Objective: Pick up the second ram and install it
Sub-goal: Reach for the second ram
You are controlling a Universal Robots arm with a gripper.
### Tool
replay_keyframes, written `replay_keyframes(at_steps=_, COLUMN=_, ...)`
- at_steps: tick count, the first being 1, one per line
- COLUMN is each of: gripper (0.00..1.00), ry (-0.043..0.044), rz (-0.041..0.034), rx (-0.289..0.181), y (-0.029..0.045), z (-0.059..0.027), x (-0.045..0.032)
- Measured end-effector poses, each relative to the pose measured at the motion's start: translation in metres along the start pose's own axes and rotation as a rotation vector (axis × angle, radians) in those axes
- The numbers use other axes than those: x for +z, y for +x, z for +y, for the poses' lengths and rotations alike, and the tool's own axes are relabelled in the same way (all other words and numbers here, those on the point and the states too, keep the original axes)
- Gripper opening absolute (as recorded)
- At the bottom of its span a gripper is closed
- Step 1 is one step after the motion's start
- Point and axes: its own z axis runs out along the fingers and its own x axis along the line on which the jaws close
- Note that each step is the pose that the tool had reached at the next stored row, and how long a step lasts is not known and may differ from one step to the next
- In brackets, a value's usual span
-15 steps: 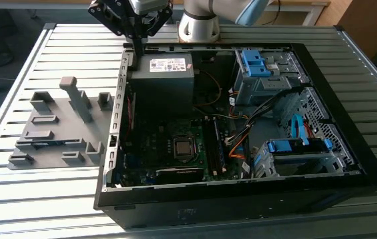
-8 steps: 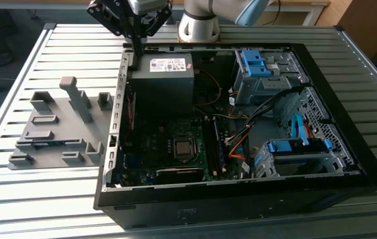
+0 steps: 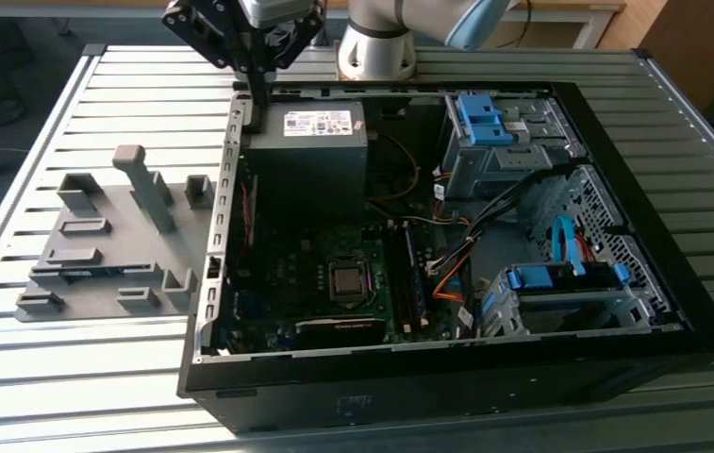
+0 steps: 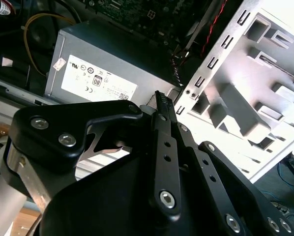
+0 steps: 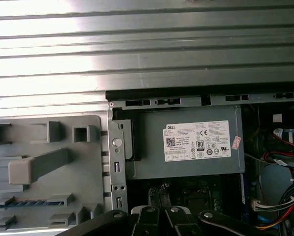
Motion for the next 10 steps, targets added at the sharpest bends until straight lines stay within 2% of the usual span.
replay_keyframes(at_steps=10, gripper=0.11, ry=0.0, rz=-0.0001, rx=0.0, y=0.0024, z=-0.0002, x=0.0)
